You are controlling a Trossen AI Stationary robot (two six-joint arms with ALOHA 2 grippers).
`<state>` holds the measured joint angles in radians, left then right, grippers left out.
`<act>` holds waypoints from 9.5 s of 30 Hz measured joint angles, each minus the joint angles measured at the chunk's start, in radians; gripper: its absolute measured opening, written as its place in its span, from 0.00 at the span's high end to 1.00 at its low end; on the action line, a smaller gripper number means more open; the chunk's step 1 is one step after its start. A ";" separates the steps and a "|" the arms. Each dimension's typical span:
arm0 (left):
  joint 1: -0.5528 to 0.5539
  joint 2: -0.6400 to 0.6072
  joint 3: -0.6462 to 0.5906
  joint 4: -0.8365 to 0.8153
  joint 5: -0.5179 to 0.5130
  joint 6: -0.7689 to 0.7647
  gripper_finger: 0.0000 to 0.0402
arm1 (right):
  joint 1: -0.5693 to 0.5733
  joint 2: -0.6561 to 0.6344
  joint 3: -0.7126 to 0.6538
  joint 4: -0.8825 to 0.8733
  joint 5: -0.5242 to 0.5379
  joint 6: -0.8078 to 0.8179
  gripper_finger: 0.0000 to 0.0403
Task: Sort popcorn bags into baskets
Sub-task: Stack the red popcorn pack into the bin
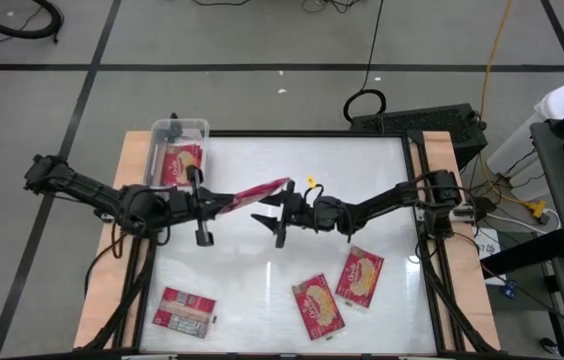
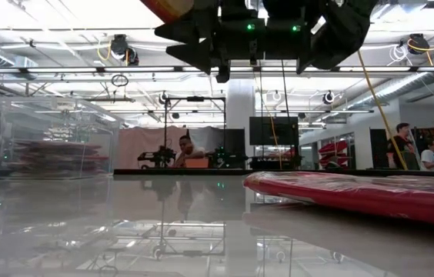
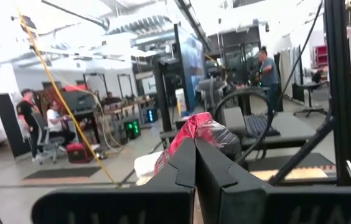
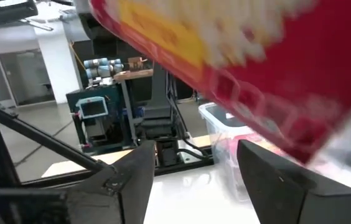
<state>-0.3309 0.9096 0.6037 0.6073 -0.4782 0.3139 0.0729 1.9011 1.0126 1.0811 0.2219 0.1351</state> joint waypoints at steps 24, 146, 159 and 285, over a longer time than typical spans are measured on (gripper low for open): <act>0.049 0.032 0.000 0.000 0.098 -0.022 1.00 | -0.014 0.000 0.000 0.167 -0.173 -0.072 0.59; 0.474 0.391 -0.044 -0.228 0.602 -0.420 0.98 | -0.004 -0.295 -0.290 -0.760 -0.035 0.127 0.55; 0.466 0.307 -0.343 0.465 0.536 -0.507 0.98 | 0.008 -0.290 -0.400 -0.060 0.063 0.018 0.55; 1.191 -0.326 0.141 -1.232 0.532 -0.319 0.92 | 0.030 -0.209 -0.377 -0.270 -0.067 -0.066 0.59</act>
<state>0.8600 0.5833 0.7444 -0.6243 0.0539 -0.0048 0.1029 1.6917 0.6357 0.8112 0.1546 0.0694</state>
